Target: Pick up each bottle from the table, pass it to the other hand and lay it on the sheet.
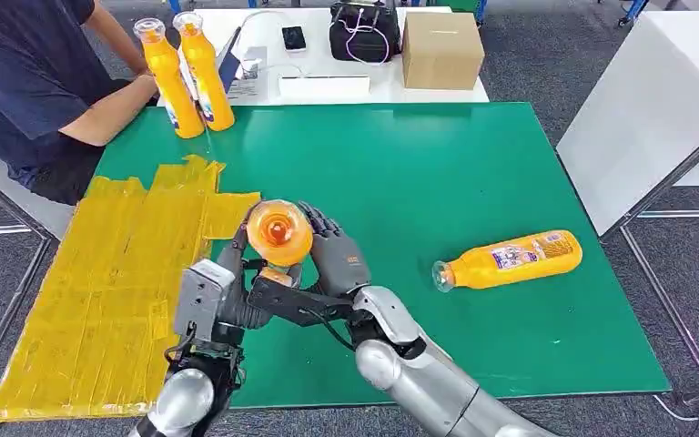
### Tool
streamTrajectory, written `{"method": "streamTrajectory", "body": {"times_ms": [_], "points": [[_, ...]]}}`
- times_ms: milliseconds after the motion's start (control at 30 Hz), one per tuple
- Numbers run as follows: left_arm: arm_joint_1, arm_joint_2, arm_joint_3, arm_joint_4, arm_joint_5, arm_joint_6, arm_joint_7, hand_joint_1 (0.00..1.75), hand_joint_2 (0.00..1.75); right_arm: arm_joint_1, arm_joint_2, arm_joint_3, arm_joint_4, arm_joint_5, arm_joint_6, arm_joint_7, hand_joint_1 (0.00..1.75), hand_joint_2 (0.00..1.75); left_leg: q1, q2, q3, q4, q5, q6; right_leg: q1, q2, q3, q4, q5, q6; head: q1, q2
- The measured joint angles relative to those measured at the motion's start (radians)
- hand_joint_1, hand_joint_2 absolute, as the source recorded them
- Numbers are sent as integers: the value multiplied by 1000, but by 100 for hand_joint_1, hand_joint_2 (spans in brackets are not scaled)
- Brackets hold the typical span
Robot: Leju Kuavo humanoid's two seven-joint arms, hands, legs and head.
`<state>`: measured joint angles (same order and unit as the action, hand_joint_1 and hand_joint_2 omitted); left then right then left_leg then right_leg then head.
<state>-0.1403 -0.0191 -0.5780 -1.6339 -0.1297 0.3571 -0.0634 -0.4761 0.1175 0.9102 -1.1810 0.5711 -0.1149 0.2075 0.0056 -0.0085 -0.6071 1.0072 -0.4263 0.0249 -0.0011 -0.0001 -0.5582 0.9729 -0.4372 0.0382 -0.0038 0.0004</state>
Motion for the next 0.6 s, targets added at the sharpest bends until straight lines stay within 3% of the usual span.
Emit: {"method": "streamTrajectory", "body": {"times_ms": [367,600], "points": [[-100,-7,135,69,-821,-196,197,175,175,63,-42,-24,-28,45,57,19,0,0,0,0,0,0,0,0,0,0,1,0,0,0,2,0],[-162,22,181,152,-947,-247,253,175,175,127,-82,-20,-84,76,57,22,0,0,0,0,0,0,0,0,0,0,0,1,0,0,0,0]]}}
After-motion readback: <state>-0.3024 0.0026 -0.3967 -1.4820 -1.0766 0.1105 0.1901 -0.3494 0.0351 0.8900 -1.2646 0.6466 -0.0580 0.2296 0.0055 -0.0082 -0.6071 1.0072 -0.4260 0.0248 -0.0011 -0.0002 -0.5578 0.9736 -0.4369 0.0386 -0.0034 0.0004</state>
